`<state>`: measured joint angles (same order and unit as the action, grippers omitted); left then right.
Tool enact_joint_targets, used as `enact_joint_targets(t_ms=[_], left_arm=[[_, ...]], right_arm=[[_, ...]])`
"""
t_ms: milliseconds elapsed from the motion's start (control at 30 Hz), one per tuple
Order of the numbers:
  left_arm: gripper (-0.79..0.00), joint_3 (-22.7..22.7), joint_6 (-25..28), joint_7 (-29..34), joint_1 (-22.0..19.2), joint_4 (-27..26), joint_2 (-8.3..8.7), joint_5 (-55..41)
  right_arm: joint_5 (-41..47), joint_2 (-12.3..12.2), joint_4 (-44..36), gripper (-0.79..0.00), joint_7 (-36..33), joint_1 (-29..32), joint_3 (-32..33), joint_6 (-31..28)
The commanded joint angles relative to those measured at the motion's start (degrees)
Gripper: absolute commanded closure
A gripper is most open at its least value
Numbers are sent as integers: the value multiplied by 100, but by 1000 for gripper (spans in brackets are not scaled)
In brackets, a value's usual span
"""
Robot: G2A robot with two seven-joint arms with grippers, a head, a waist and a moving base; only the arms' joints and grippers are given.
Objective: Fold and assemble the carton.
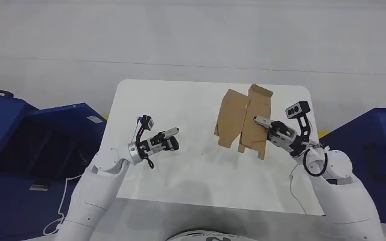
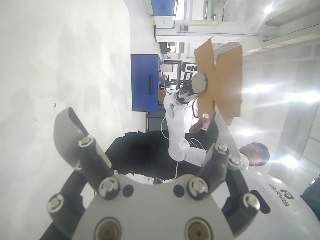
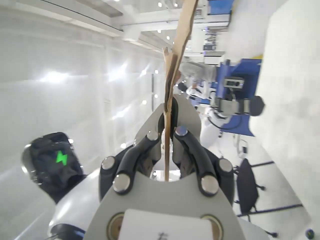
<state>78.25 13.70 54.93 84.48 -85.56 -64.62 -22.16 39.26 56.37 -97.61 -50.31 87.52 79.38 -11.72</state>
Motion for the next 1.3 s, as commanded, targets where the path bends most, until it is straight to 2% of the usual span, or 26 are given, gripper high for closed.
enact_joint_targets(t_ms=[0, 67, 233, 300, 400, 567, 700, 867, 933, 967, 1000, 1033, 1267], left_arm=[[-785, 0, 0, 0, 0, 0, 0, 0], [-785, 0, 0, 0, 0, 0, 0, 0], [-785, -11, -25, 2, 3, -12, -1, -11], [-785, -16, -87, 89, 22, -277, 10, -34], [-785, 63, -243, -141, 218, -832, 24, -88], [-785, -21, -664, -416, 584, -1816, 52, 307], [-785, -272, -778, -665, 742, -2234, 42, 587], [-773, -488, -809, -836, 805, -2468, 29, 645], [-557, -543, -806, -880, 815, -2500, 24, 569], [-296, -548, -784, -903, 814, -2501, 24, 535], [-215, -551, -761, -921, 816, -2498, 24, 525], [0, -548, -733, -951, 818, -2497, 26, 539], [0, -592, -762, -1087, 807, -2407, 33, 598]], right_arm=[[-420, -5, 63, 0, -316, -39, -160, 33], [-36, 26, 15, 0, -567, -64, -271, -141], [-36, 26, 15, 0, -567, -64, -271, -141], [-65, 27, 14, 0, -525, -66, -265, -147], [-659, 30, -39, 0, -76, -33, -253, -262], [-956, 32, -192, 0, 9, 54, -289, -265], [-1136, 26, -390, 0, -169, 153, -342, -331], [-1512, 14, -575, 0, -224, 265, -377, -418], [-1566, 14, -639, 0, -209, 312, -389, -439], [-1580, 13, -654, 0, -192, 326, -386, -440], [-1628, 12, -670, 0, -171, 333, -375, -447], [-1669, 10, -685, 0, -148, 344, -368, -449], [-1632, 9, -766, 0, -141, 396, -341, -485]])
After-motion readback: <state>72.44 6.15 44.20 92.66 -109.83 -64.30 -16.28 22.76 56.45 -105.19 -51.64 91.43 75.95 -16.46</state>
